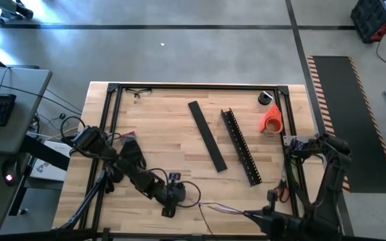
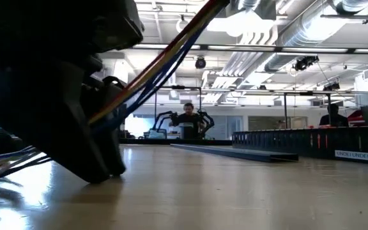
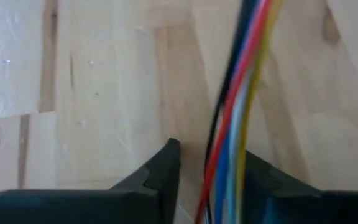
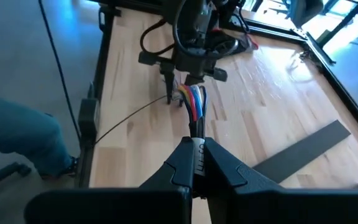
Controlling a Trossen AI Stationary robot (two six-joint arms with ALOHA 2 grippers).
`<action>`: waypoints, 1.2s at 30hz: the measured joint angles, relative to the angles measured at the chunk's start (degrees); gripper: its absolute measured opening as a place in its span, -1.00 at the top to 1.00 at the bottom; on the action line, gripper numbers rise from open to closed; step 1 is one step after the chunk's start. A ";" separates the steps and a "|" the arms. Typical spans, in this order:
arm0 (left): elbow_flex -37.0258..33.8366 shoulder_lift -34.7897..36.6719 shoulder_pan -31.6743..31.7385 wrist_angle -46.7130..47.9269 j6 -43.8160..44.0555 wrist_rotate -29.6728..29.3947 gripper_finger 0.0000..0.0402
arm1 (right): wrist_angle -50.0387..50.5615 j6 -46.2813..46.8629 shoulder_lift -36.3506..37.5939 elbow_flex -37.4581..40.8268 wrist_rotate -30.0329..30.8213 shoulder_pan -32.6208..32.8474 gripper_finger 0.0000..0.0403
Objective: Ziptie cables
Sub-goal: Put the zip tied cables into the black cable duct
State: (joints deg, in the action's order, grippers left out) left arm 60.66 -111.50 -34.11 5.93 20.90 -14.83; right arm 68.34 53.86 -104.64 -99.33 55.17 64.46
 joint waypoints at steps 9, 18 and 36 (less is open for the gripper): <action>3.54 0.62 0.80 9.61 -9.78 -1.79 0.99 | 3.32 8.83 0.02 -1.17 -5.09 3.52 1.00; 9.62 2.62 23.87 11.53 -46.20 -7.07 1.00 | 10.36 26.93 -3.06 -1.07 -22.47 0.97 1.00; 30.96 -9.64 54.16 -2.98 -76.69 15.21 1.00 | 10.90 40.17 2.96 24.69 -37.15 -11.65 1.00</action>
State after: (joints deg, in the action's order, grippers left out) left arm 91.62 -121.15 20.06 2.95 -55.80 0.38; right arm 79.24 94.02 -101.68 -74.65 18.02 52.81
